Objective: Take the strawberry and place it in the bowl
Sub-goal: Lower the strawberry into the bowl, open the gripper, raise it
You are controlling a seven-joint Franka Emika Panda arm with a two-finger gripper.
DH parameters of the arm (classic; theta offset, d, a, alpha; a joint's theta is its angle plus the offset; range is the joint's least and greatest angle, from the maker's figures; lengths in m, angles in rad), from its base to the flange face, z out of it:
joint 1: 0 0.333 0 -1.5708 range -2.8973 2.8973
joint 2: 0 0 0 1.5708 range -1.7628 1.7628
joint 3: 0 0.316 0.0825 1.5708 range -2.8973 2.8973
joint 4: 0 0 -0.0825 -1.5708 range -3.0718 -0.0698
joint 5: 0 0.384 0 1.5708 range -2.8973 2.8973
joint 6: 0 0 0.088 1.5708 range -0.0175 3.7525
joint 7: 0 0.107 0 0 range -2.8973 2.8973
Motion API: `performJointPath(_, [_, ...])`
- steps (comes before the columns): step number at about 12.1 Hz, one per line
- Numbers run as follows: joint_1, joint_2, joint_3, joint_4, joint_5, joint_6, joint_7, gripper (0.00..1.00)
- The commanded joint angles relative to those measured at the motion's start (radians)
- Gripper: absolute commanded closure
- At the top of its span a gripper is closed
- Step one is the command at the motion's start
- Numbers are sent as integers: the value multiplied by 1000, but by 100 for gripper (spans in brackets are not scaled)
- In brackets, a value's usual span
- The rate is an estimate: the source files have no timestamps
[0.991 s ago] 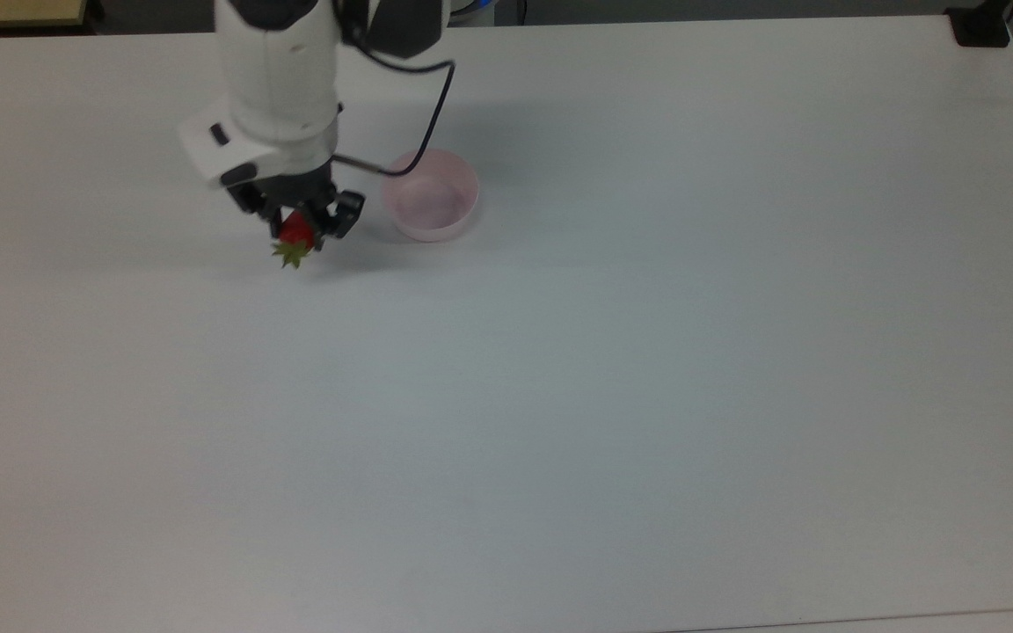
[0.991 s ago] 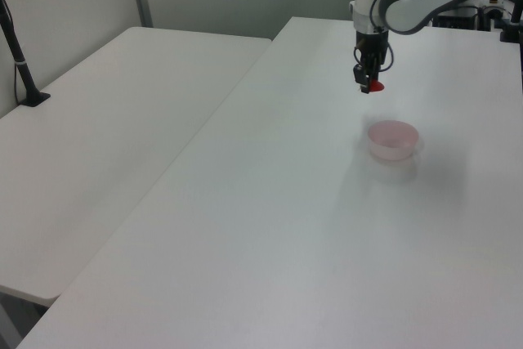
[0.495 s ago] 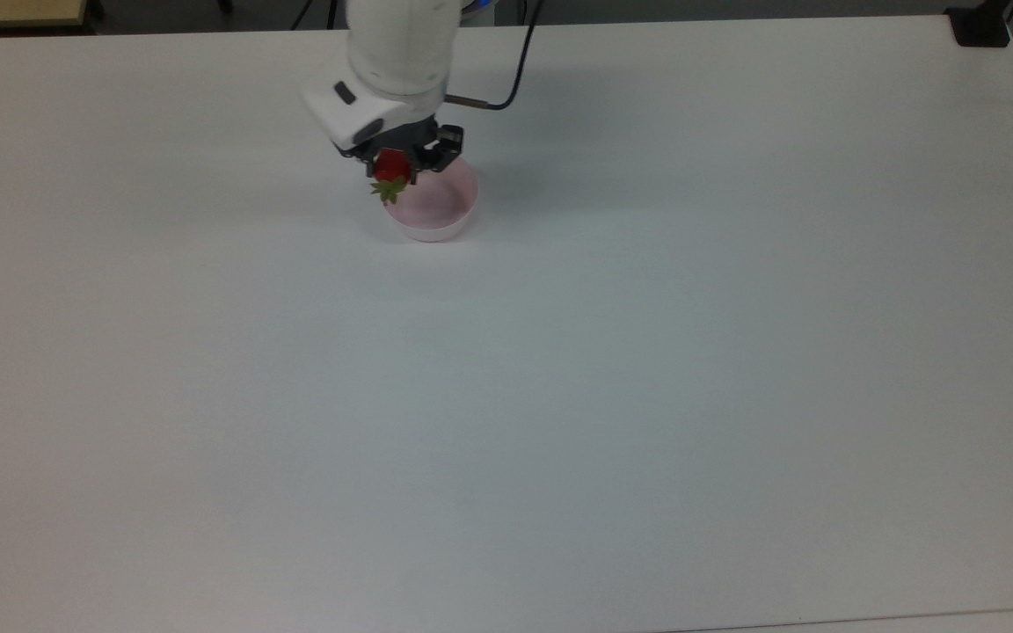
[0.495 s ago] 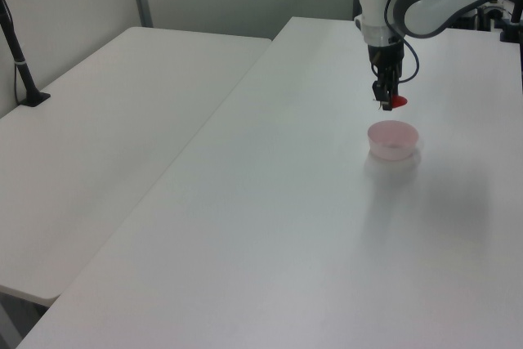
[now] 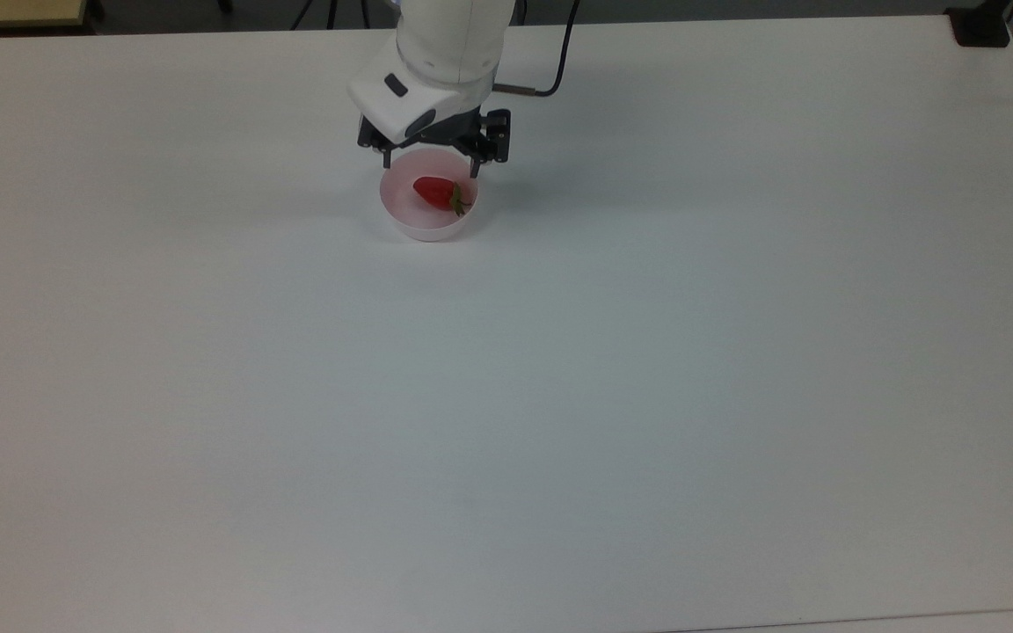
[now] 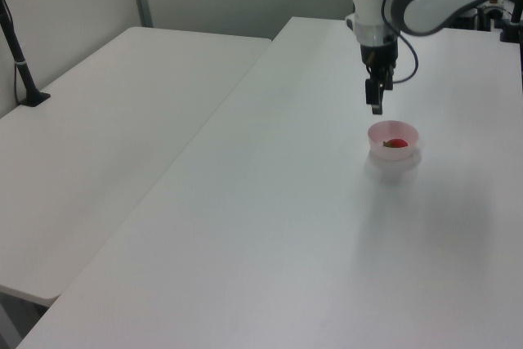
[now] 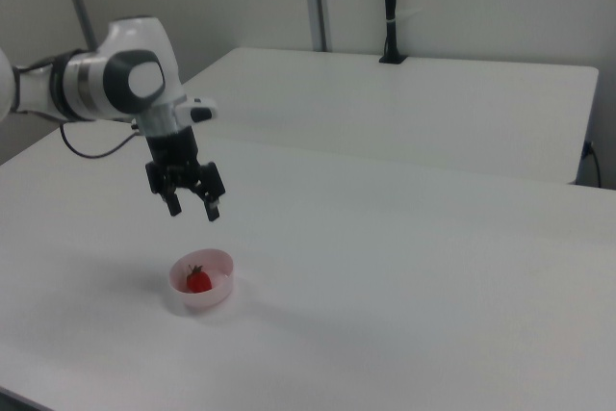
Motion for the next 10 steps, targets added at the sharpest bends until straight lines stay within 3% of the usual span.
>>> performJointPath(1, [25,-45,-11,117,21,-143,8,0])
performJointPath(3, [25,-78,-22,154,36,-148,5,0])
performJointPath(6, [-18,-108,-61,217,128,-176,-11,0])
performJointPath(10, [-26,-148,-85,218,131,-236,-48,0])
